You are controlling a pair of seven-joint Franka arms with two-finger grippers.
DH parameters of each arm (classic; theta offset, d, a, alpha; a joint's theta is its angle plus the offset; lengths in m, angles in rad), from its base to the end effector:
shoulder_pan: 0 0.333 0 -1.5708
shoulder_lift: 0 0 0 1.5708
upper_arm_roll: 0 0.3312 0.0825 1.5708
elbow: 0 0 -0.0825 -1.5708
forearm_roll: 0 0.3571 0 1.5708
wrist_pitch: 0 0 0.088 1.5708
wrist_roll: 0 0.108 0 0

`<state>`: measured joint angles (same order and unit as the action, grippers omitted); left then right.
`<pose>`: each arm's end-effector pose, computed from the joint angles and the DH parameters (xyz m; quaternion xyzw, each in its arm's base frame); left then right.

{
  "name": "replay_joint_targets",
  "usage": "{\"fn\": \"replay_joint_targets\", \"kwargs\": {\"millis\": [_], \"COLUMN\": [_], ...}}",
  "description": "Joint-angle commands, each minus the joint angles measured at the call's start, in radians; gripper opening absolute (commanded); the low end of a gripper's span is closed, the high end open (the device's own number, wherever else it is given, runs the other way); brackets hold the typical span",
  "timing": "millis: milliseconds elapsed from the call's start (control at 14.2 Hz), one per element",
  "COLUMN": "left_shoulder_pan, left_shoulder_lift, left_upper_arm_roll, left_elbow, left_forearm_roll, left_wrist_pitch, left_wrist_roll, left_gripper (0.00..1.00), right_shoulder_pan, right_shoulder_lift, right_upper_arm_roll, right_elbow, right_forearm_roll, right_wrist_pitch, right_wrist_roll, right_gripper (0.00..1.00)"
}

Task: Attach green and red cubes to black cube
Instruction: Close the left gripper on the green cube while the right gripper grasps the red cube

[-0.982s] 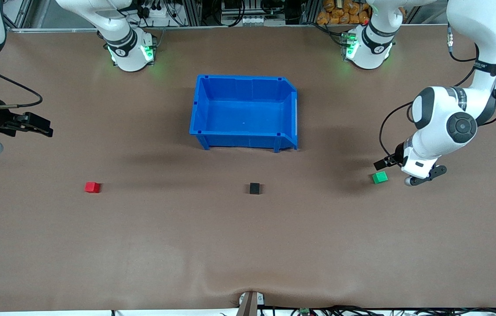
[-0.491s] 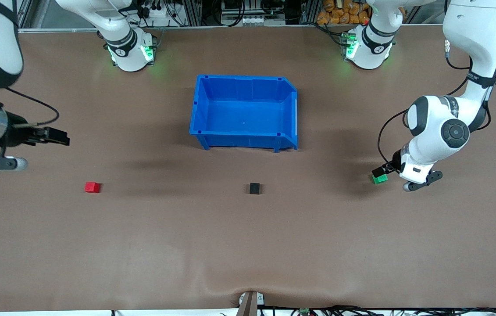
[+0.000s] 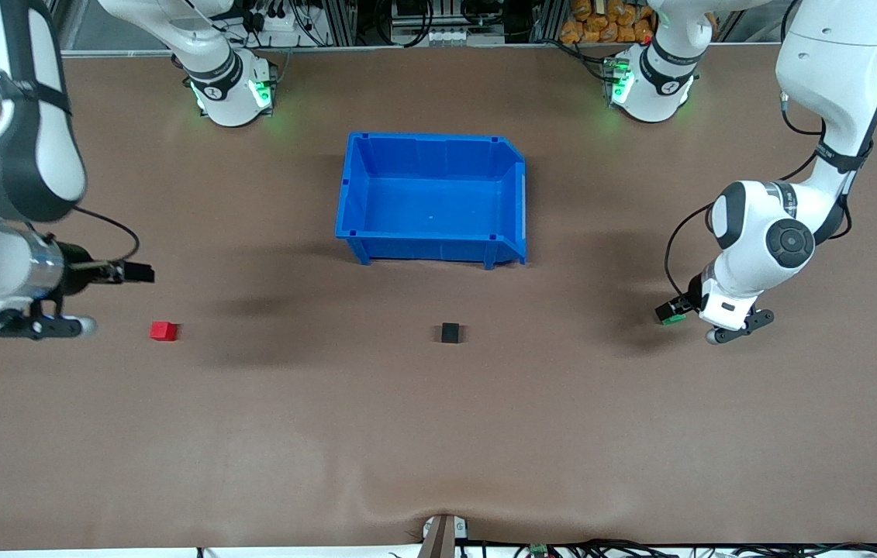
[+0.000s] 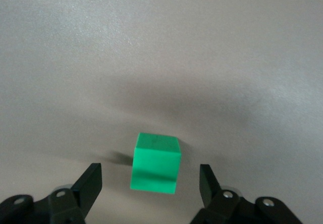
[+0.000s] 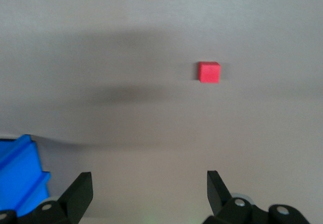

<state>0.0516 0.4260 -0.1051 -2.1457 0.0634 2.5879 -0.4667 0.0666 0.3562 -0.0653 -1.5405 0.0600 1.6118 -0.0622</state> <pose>0.5632 -0.0301 0.2391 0.9829 0.1836 0.0082 0.0071 0.6116 0.0122 0.4505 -0.9894 -0.0264 0.1409 0.0222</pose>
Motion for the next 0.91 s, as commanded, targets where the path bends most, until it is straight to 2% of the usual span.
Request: {"fn": "replay_joint_targets", "kwargs": {"millis": [0, 211, 561, 842], "left_shoulder_pan": [0.008, 0.005, 0.001, 0.002], "left_shoulder_lift": [0.008, 0.008, 0.026, 0.039], "left_upper_arm_roll": [-0.001, -0.001, -0.001, -0.001], "left_elbow": [0.012, 0.015, 0.032, 0.047], "left_forearm_roll": [0.024, 0.026, 0.026, 0.026], "left_wrist_pitch": [0.011, 0.011, 0.009, 0.009], "left_wrist_roll": [0.003, 0.003, 0.016, 0.016], "left_gripper": [0.79, 0.75, 0.67, 0.64], "right_shoulder_pan": [-0.007, -0.048, -0.122, -0.125], "right_shoulder_lift": [0.043, 0.105, 0.201, 0.251], "right_upper_arm_roll": [-0.002, -0.004, -0.007, -0.008], "right_elbow": [0.014, 0.016, 0.002, -0.003], "right_forearm_roll": [0.009, 0.006, 0.011, 0.003], "right_wrist_pitch": [0.000, 0.019, 0.190, 0.214], "right_wrist_roll": [-0.213, -0.410, -0.424, -0.159], "right_gripper": [1.00, 1.00, 1.00, 1.00]}}
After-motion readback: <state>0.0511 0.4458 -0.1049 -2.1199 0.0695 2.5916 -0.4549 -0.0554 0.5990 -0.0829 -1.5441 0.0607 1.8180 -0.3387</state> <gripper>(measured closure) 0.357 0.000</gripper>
